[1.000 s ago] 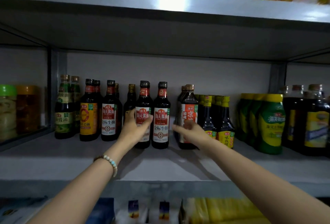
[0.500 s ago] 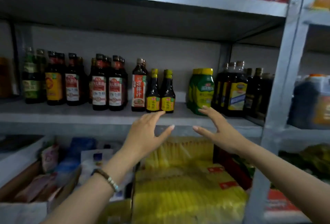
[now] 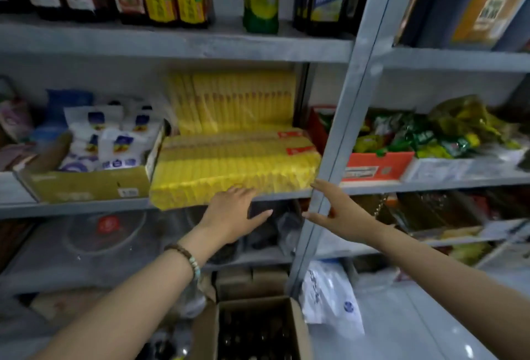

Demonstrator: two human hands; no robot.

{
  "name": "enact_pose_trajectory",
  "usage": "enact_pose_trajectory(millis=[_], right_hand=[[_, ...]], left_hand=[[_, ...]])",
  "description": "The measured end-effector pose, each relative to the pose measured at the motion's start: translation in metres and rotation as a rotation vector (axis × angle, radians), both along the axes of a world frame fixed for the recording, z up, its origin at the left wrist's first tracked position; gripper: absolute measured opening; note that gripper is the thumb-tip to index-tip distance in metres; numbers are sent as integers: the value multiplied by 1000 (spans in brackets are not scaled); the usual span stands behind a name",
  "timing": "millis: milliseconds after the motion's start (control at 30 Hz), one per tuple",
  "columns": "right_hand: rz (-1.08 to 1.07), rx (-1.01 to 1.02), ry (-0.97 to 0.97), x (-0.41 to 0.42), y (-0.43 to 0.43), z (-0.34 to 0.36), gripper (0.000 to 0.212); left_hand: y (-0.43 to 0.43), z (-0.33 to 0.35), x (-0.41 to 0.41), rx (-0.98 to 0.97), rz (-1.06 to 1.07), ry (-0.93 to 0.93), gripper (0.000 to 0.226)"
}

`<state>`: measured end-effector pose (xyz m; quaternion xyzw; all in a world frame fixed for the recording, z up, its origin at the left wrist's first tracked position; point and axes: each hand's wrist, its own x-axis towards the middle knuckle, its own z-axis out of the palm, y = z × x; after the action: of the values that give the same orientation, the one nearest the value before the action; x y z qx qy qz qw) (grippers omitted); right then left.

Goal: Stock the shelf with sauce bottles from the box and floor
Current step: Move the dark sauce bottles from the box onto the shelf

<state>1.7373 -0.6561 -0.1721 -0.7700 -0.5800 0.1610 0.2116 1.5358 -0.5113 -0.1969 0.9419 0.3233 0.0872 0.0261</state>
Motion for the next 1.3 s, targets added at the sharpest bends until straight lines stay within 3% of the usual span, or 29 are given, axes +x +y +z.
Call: enact_pose_trajectory(millis=[300,533,633,733,933,1100,1300], right_hand=[[-138,-335,196,1,-26,-210,75],[-235,-446,333,-10,-30,-379,70],[-208,-484,294,-8,-28,-462,69],[-195,-480,310,-7,-27,-541,59],[-200,-393,354,1,-14,-670,60],[-268,-308,457,6,-8,-736,63],[-382,-237,572,5,0,-785,51]], left_hand=[[-10,-185,-3,-328,-3,267,64],[-9,-350,-19,-494,62,371,67],[-9,-436,-14,-554,133,320,67],[-17,-522,-5,-654,175,254,66],[-21,-654,12,-697,139,164,75],[-13,-723,26,-715,142,174,78],[-4,-766,38,-748,38,88,60]])
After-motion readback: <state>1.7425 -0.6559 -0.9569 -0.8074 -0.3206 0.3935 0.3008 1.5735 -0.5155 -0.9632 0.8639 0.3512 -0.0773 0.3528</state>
